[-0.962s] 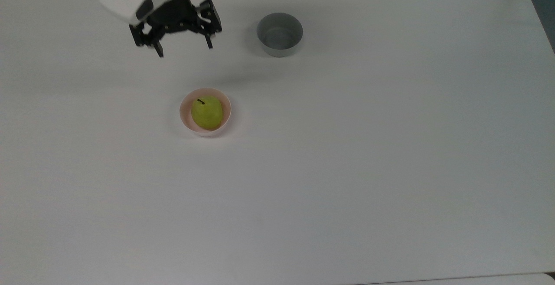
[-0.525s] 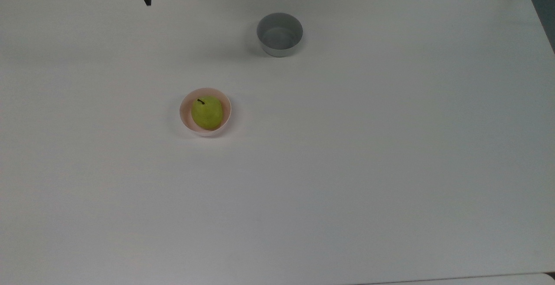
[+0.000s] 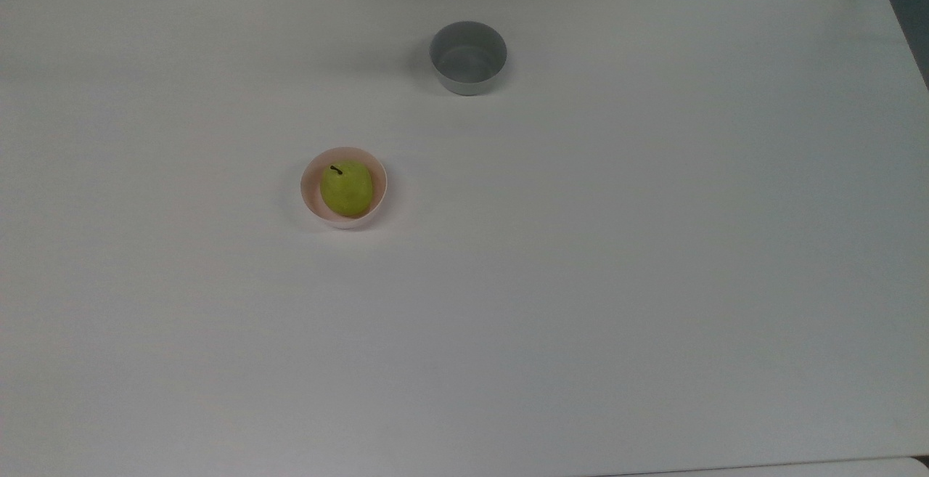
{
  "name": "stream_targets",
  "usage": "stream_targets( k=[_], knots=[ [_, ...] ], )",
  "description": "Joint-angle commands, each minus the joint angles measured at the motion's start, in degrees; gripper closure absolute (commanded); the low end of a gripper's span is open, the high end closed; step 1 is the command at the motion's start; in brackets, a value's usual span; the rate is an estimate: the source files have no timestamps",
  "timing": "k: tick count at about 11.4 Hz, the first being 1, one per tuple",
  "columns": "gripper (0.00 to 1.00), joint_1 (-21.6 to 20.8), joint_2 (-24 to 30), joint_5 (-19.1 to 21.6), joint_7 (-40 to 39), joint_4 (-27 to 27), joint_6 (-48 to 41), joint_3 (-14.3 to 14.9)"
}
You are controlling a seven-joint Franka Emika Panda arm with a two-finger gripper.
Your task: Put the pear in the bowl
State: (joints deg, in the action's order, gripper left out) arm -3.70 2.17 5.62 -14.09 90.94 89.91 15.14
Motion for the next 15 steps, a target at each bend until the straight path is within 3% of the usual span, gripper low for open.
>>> stream_targets(
  k=[1,3,4,15],
  knots=[
    [0.0,1.07,-0.14,-1.49,-1.64,0.9,5.79,-2.38],
    [0.0,3.08,-0.93,-2.72,-0.85,0.99,7.38,-6.33],
    [0.0,3.09,-1.02,-2.89,-0.07,0.99,7.56,-6.78],
    [0.0,2.65,-1.11,-2.9,1.87,1.43,7.04,-6.96]
  ],
)
